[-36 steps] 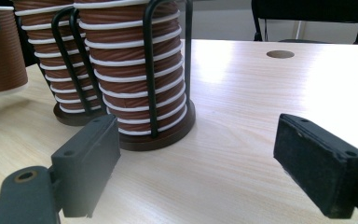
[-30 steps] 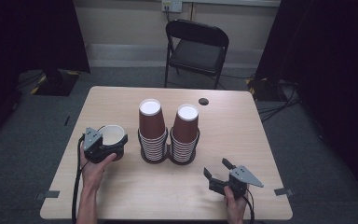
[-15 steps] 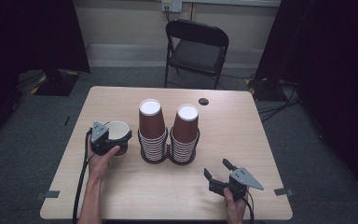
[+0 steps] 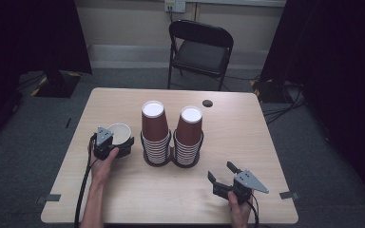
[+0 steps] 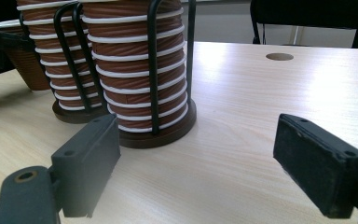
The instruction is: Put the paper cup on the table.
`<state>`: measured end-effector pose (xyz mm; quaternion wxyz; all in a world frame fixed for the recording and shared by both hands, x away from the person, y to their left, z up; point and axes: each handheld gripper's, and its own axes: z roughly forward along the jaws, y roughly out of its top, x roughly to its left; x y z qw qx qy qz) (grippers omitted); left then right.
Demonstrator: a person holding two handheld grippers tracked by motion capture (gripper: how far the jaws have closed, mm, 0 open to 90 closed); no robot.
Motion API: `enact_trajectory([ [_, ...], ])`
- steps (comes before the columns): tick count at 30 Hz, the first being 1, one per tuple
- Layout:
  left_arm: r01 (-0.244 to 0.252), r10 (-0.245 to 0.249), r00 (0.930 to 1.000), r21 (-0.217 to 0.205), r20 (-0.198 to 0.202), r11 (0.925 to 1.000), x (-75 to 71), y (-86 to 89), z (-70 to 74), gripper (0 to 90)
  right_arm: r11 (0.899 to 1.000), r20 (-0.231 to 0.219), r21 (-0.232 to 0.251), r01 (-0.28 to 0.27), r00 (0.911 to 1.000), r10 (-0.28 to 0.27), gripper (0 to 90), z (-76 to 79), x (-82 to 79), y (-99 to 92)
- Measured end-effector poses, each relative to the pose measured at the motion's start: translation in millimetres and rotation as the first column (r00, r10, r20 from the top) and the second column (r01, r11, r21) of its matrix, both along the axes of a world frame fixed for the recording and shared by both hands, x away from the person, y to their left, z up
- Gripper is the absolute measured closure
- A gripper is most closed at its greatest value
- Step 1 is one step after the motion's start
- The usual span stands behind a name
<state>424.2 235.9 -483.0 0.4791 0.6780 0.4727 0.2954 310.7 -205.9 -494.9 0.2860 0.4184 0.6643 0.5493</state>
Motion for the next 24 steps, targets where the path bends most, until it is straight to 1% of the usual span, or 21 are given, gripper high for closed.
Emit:
enact_trajectory([
  [1,0.000,0.000,1.0000,0.005,-0.003,1.0000,-0.1,-0.2,-0.2,9.2,1.000,0.000,0.000,-0.001,1.0000,0.001,14.0,0.0,0.0,-0.3],
  [3,-0.005,0.006,0.9995,0.030,-0.032,0.9995,0.4,-0.4,-1.8,10.2,1.000,0.000,0.003,0.000,1.0000,0.000,14.0,0.0,0.0,-0.4],
  [5,-0.008,0.009,0.9994,0.031,-0.034,0.9995,0.6,-0.8,-3.0,11.4,1.000,0.000,0.000,0.001,1.0000,-0.001,14.0,0.0,-0.1,-0.1],
  [6,-0.002,0.004,0.9981,0.027,-0.062,0.9996,0.8,0.1,-5.1,11.7,1.000,0.000,-0.001,-0.001,1.0000,0.001,14.0,0.0,0.1,0.0],
  [7,-0.002,0.004,0.9981,0.027,-0.062,0.9996,0.8,0.1,-5.1,12.3,1.000,0.000,-0.001,-0.001,1.0000,0.001,14.0,0.0,0.1,0.1],
  [8,-0.003,0.005,0.9982,0.044,-0.060,0.9990,-0.8,0.4,-6.4,12.4,1.000,0.000,0.000,0.000,1.0000,0.000,14.0,0.0,0.1,0.0],
  [9,-0.014,0.015,0.9982,0.019,-0.058,0.9997,-0.9,-1.4,-7.5,12.5,1.000,-0.001,0.002,-0.001,1.0000,0.001,14.0,0.0,0.2,-0.1],
  [10,-0.005,0.009,0.9973,0.052,-0.073,0.9986,-1.3,0.3,-7.9,12.7,1.000,-0.002,0.001,-0.001,1.0000,0.001,14.0,0.0,0.1,-0.2],
  [11,-0.002,0.008,0.9968,0.070,-0.080,0.9975,-1.9,0.2,-9.5,13.6,1.000,-0.001,0.002,-0.001,1.0000,0.001,14.0,0.0,0.1,-0.3],
  [12,-0.003,0.009,0.9966,0.078,-0.082,0.9970,-2.7,0.4,-10.9,14.0,1.000,0.000,0.003,-0.001,1.0000,0.001,14.0,-0.1,0.1,-0.4],
  [13,-0.003,0.009,0.9966,0.078,-0.082,0.9970,-2.7,0.4,-10.9,14.6,1.000,0.000,0.004,-0.001,1.0000,0.001,14.0,-0.1,0.1,-0.5],
  [14,-0.001,0.008,0.9953,0.080,-0.096,0.9968,-3.5,0.7,-12.8,14.8,1.000,0.001,0.004,0.001,1.0000,-0.001,14.0,-0.1,0.0,-0.4],
  [15,0.000,0.009,0.9946,0.085,-0.103,0.9964,-4.2,1.0,-12.8,15.5,1.000,0.000,0.003,0.000,1.0000,0.000,14.0,-0.1,0.0,-0.4],
  [19,0.000,0.007,0.9937,0.069,-0.112,0.9976,-6.3,0.6,-13.4,15.5,1.000,0.000,-0.002,0.001,1.0000,-0.001,13.9,0.0,0.0,0.0],
  [20,0.001,0.013,0.9917,0.112,-0.128,0.9937,-8.1,0.9,-13.5,15.5,1.000,0.000,-0.001,0.003,1.0000,-0.003,13.9,0.0,0.0,0.0],
  [21,0.004,0.013,0.9910,0.127,-0.133,0.9919,-9.2,0.9,-13.2,15.5,1.000,0.000,0.000,0.002,1.0000,-0.002,13.9,0.0,0.0,-0.1],
  [23,0.002,0.015,0.9911,0.129,-0.132,0.9916,-10.0,0.5,-13.3,15.5,1.000,0.000,0.000,0.001,1.0000,-0.001,13.9,0.0,0.0,-0.3],
  [24,0.004,0.012,0.9905,0.115,-0.137,0.9933,-11.3,1.3,-13.7,15.5,1.000,0.001,-0.001,0.000,1.0000,0.000,13.9,0.0,-0.1,-0.2],
])
